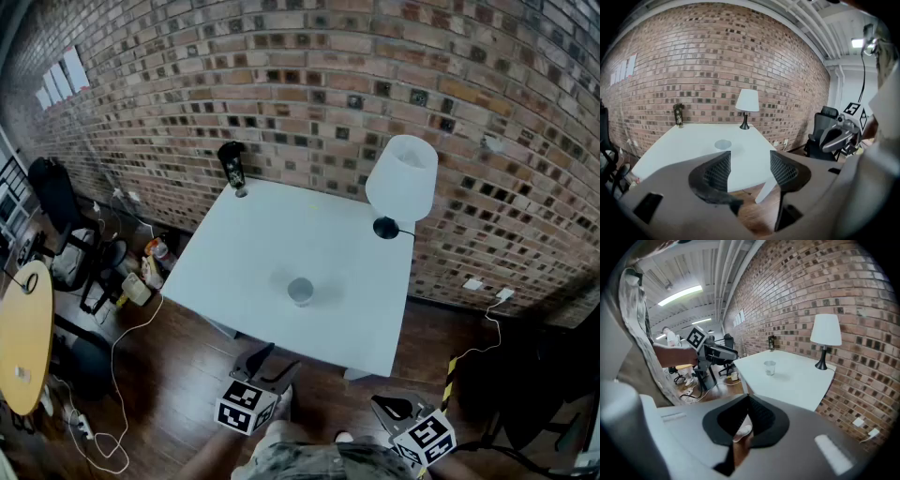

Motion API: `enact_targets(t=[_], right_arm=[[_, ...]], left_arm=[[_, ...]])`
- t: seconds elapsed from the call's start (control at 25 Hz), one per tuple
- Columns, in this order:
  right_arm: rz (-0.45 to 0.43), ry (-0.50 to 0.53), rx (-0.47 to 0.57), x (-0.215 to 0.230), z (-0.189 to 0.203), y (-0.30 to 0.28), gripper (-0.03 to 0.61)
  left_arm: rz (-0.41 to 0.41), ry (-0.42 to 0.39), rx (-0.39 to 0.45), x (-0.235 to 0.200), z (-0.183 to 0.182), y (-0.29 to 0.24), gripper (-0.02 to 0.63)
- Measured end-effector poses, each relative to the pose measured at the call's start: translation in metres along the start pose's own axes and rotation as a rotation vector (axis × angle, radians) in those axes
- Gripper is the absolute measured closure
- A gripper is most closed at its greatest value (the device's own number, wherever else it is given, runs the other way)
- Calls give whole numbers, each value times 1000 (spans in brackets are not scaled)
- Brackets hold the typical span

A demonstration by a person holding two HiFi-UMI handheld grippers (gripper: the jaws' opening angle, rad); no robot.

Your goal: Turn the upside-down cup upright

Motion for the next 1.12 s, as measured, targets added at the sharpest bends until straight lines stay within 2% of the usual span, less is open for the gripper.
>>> enact_targets(t=[0.12, 0.24, 0.4, 0.64, 0.8, 1.0, 1.12], right_arm=[[60, -62, 41, 18, -35, -23, 575], [113, -78, 55, 33, -64, -47, 575], [145, -98, 69, 49, -89, -74, 575], [163, -112, 27, 72, -90, -66, 575], [192, -129, 28, 95, -91, -48, 575], [203, -125, 18, 111, -87, -36, 575], [208, -134, 11, 118, -83, -30, 575]], left_arm=[[-8, -89, -41, -36, -8, -39, 338], [30, -166, -74, -58, -15, -80, 313], [54, -225, -112, -78, -16, -137, 269], [23, -267, -185, -82, -10, -202, 215], [17, -296, -246, -72, 5, -226, 212], [-21, -277, -260, -73, 18, -239, 221], [-16, -232, -248, -76, 17, -242, 235]])
Point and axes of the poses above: the fingertips, and each gripper's own axes: y backward along the fingers, x to its right, z out of its underside, the point moved 5 cm from there along y, backward along the fingers, and after that the axes turned 15 degrees about -z, right-handed, at the moved point
